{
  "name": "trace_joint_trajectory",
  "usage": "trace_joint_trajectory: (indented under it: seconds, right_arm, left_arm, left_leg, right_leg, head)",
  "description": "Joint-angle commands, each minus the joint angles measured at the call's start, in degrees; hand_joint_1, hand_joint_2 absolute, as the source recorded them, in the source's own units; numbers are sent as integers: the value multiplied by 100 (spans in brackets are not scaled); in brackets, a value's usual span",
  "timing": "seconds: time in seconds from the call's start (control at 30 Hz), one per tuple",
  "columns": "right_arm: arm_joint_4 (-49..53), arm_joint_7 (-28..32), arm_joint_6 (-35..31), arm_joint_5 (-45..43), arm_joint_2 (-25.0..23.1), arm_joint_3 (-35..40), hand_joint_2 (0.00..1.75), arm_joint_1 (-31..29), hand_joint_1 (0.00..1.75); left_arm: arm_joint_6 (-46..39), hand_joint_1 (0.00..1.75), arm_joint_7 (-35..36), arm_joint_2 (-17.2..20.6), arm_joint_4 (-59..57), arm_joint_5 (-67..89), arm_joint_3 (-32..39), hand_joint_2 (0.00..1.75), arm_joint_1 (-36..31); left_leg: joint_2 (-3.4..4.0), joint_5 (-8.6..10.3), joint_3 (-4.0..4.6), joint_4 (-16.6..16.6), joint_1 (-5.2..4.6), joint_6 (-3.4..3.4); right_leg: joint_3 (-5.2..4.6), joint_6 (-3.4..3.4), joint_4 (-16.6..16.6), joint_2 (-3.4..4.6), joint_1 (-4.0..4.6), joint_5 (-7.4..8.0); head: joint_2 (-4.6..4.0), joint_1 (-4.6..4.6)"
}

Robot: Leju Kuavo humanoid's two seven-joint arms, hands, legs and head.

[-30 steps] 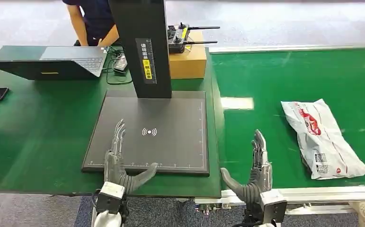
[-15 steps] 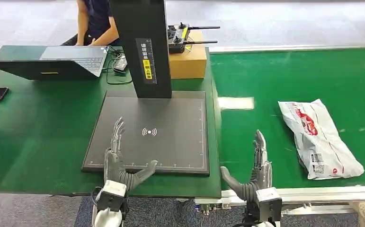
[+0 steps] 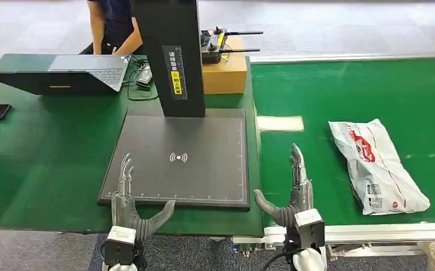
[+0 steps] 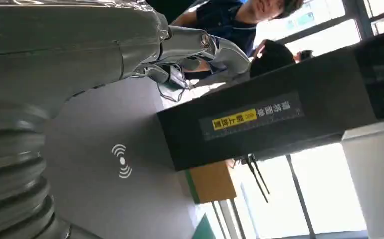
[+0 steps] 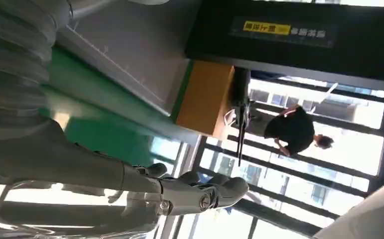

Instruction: Moved the parcel from conveyor to table for the left to box.

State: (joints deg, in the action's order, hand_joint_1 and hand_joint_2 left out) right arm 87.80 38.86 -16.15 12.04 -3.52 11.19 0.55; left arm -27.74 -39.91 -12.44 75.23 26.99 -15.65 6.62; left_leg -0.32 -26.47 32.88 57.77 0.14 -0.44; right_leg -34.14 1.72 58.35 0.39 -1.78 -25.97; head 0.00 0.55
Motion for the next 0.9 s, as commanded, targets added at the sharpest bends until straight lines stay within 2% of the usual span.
trace_joint_trajectory:
  seconds: [0.03, 0.17, 0.3, 0.83, 0.9]
  right_arm:
    - [128, -290, -264, 286, 199, -154, 175, 128, 0]
    - [-344, -551, -371, 526, 551, -565, 175, -377, 0]
    - [-770, -573, -264, 395, 844, -1023, 175, -737, 0]
    - [-709, -569, -265, 407, 790, -1001, 175, -674, 0]
    - [-1100, -679, -291, 450, 946, -1071, 175, -987, 0]
  left_arm:
    - [175, 0, -9, 64, -131, 131, -10, 175, -221]
    - [-104, 0, -9, 229, -320, -134, -284, 175, -327]
    - [-253, 0, -9, 381, -493, -476, -549, 175, -434]
    - [-287, 0, -9, 400, -510, -512, -582, 175, -448]
    - [-342, 0, -9, 452, -567, -644, -720, 175, -516]
  left_leg:
    - [-6, 3, -3, -3, 2, -1]
    - [-9, 8, -5, -6, 6, -2]
    - [-2, 12, -7, -11, 1, 0]
    - [0, 1, 4, 13, -1, 2]
    - [3, 2, 3, 12, -1, 2]
  right_leg:
    - [5, -11, -6, -9, 3, 2]
    - [11, -17, -16, -14, 7, 8]
    - [12, -13, -19, -7, 2, 15]
    - [3, 1, -5, -1, 2, 9]
    - [4, -1, -7, 1, 2, 11]
  head:
    - [0, 0]
    - [0, 0]
    - [0, 0]
    - [0, 0]
    - [0, 0]
